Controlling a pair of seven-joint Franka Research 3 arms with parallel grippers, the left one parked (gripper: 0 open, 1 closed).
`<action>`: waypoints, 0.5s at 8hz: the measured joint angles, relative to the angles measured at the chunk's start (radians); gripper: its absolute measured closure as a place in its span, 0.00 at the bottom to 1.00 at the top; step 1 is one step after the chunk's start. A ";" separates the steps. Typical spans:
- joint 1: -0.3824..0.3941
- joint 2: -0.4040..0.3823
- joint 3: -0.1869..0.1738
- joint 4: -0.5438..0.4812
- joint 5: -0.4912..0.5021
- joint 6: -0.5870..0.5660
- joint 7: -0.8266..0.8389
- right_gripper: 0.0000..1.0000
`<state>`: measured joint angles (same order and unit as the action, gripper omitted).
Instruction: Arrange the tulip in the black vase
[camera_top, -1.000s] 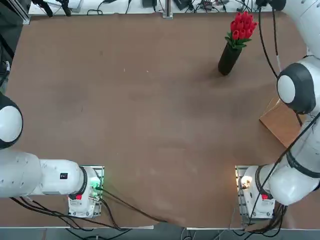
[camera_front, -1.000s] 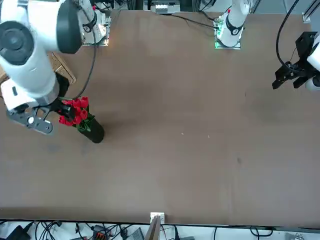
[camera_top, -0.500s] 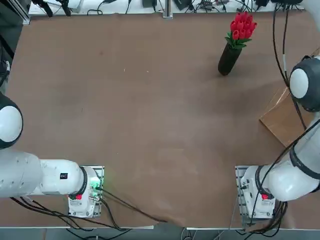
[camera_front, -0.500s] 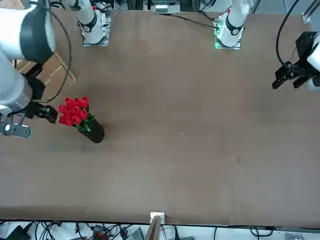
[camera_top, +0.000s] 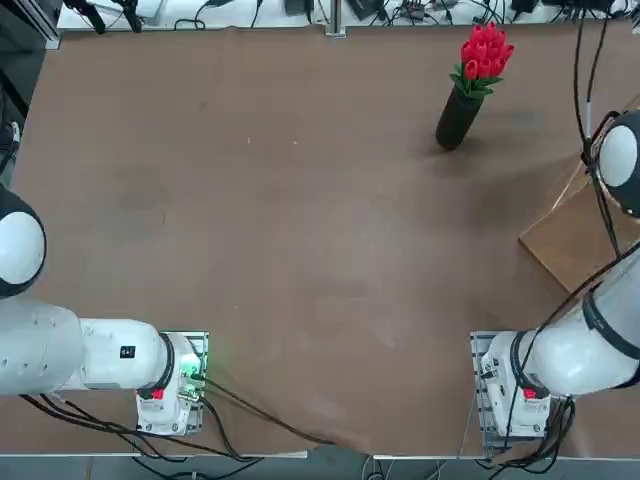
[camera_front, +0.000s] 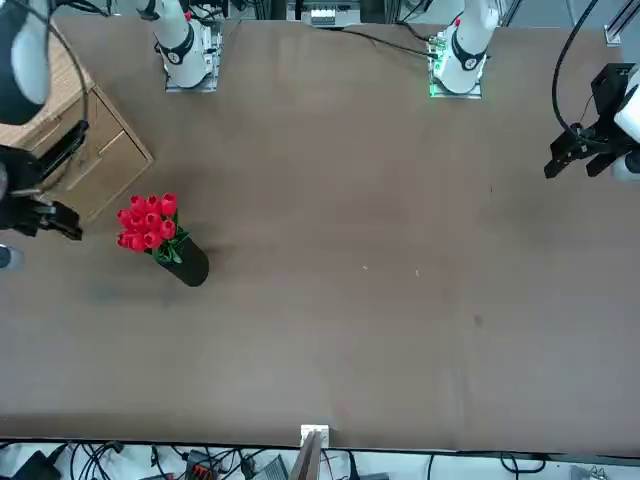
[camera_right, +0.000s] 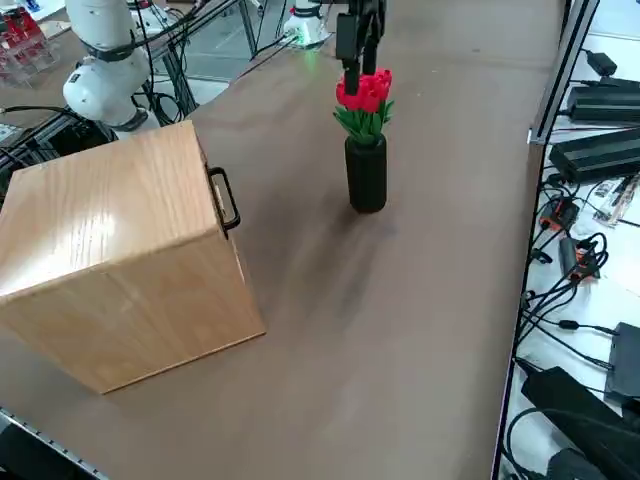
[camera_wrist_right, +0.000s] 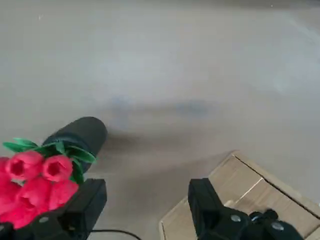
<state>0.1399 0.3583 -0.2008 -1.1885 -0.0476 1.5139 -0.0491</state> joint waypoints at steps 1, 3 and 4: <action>-0.052 -0.031 0.033 -0.042 0.018 0.014 -0.036 0.00; -0.135 -0.113 0.111 -0.142 0.025 0.057 -0.051 0.00; -0.146 -0.148 0.126 -0.181 0.025 0.065 -0.051 0.00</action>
<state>-0.0058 0.2101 -0.0749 -1.3691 -0.0221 1.5792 -0.1005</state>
